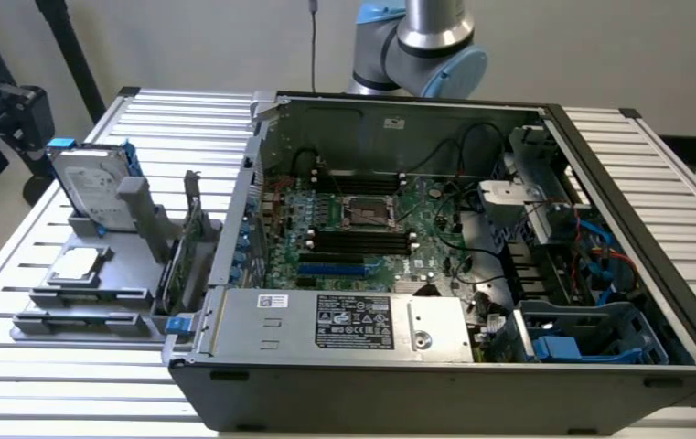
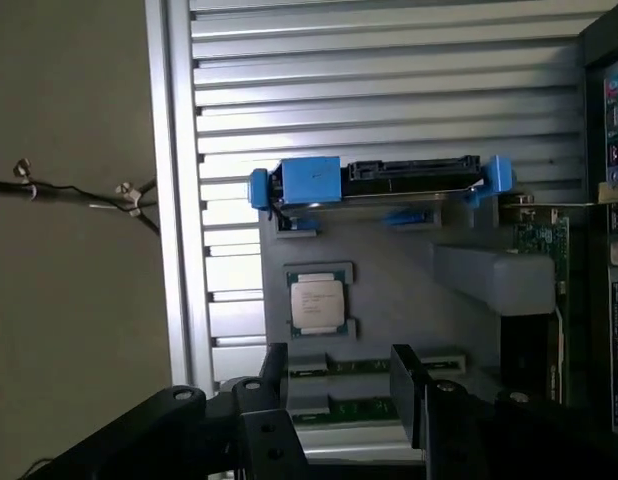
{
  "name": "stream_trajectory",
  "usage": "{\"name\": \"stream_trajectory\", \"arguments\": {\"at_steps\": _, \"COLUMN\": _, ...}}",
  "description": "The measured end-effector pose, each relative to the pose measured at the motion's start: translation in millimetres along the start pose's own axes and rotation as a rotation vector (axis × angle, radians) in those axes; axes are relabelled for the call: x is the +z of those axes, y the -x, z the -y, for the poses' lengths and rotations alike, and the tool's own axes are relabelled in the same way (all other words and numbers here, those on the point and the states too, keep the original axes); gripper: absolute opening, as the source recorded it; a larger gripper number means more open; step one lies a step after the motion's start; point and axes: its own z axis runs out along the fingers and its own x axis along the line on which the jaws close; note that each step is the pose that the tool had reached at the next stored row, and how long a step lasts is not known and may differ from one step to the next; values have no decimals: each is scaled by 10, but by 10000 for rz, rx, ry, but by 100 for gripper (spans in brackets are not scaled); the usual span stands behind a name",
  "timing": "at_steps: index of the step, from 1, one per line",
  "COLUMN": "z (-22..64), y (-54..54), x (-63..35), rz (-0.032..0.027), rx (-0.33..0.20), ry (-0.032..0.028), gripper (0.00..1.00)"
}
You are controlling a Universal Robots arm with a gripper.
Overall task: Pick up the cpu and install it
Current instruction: 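Pick up the cpu and move it towards the insertion slot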
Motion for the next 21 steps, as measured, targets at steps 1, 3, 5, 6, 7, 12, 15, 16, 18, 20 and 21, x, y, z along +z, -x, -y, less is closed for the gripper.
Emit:
{"name": "stream_trajectory", "arguments": {"at_steps": 1, "z": 11, "y": 0, "x": 17, "rz": -2, "rx": -24, "ry": -1, "gripper": 54}}
{"name": "stream_trajectory", "arguments": {"at_steps": 3, "z": 27, "y": 2, "x": 51, "rz": -7, "rx": -77, "ry": -2, "gripper": 54}}
{"name": "stream_trajectory", "arguments": {"at_steps": 5, "z": 41, "y": 4, "x": 88, "rz": -8, "rx": -141, "ry": -1, "gripper": 54}}
{"name": "stream_trajectory", "arguments": {"at_steps": 6, "z": 48, "y": 4, "x": 106, "rz": -10, "rx": -172, "ry": -1, "gripper": 54}}
{"name": "stream_trajectory", "arguments": {"at_steps": 7, "z": 55, "y": 5, "x": 124, "rz": -11, "rx": -202, "ry": -1, "gripper": 54}}
{"name": "stream_trajectory", "arguments": {"at_steps": 12, "z": 85, "y": 9, "x": 214, "rz": -17, "rx": -336, "ry": 0, "gripper": 61}}
{"name": "stream_trajectory", "arguments": {"at_steps": 15, "z": 94, "y": 15, "x": 267, "rz": -20, "rx": -396, "ry": -1, "gripper": 61}}
{"name": "stream_trajectory", "arguments": {"at_steps": 16, "z": 96, "y": 19, "x": 285, "rz": -22, "rx": -415, "ry": -1, "gripper": 61}}
{"name": "stream_trajectory", "arguments": {"at_steps": 18, "z": 97, "y": 28, "x": 322, "rz": -23, "rx": -451, "ry": -1, "gripper": 61}}
{"name": "stream_trajectory", "arguments": {"at_steps": 20, "z": 99, "y": 36, "x": 358, "rz": -24, "rx": -486, "ry": -1, "gripper": 61}}
{"name": "stream_trajectory", "arguments": {"at_steps": 21, "z": 100, "y": 40, "x": 376, "rz": -25, "rx": -503, "ry": 0, "gripper": 61}}
